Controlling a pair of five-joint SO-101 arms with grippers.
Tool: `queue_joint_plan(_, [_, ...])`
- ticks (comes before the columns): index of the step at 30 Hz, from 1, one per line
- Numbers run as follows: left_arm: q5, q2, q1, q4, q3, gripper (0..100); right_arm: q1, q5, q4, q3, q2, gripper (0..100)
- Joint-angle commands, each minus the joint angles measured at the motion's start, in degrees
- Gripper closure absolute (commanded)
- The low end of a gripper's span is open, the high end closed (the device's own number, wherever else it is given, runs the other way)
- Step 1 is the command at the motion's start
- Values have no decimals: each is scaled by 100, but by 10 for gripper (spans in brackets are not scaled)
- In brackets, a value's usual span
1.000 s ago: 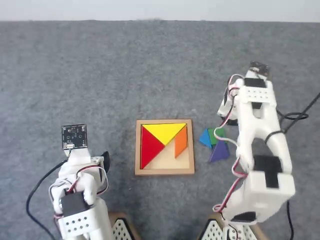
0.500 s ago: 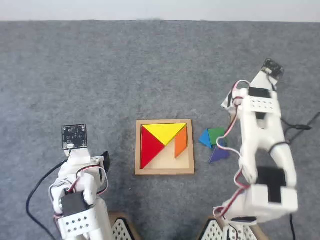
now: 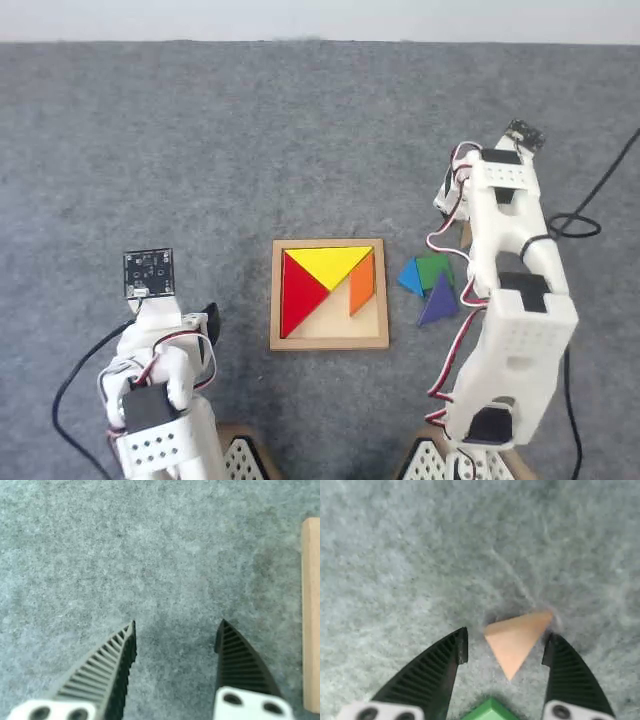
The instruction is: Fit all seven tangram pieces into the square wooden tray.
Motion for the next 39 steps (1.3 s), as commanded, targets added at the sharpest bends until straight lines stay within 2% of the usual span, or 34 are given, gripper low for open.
queue_joint_plan(1, [53, -88, -26, 26, -48, 755, 110, -88, 233, -651, 171, 763])
queue_joint_plan(8, [53, -88, -26, 26, -48, 755, 321, -299, 242, -695, 251, 771])
queue_joint_plan(12, [53, -88, -26, 26, -48, 755, 453, -273, 259, -677, 259, 826])
queue_joint_plan(19, [53, -88, -26, 26, -48, 755, 303, -105, 716, -686, 215, 834])
queue_joint_plan(22, [53, -88, -26, 26, -48, 755, 180, -62, 892, -756, 110, 868])
queue_joint_plan(26, [53, -88, -26, 26, -48, 755, -233, 299, 1191, -774, -277, 905])
queue_joint_plan(33, [53, -88, -26, 26, -48, 755, -1358, 290, 1956, -747, -1068, 908])
queue_joint_plan(39, [53, -88, -26, 26, -48, 755, -2466, 308, 1938, -413, -1358, 904])
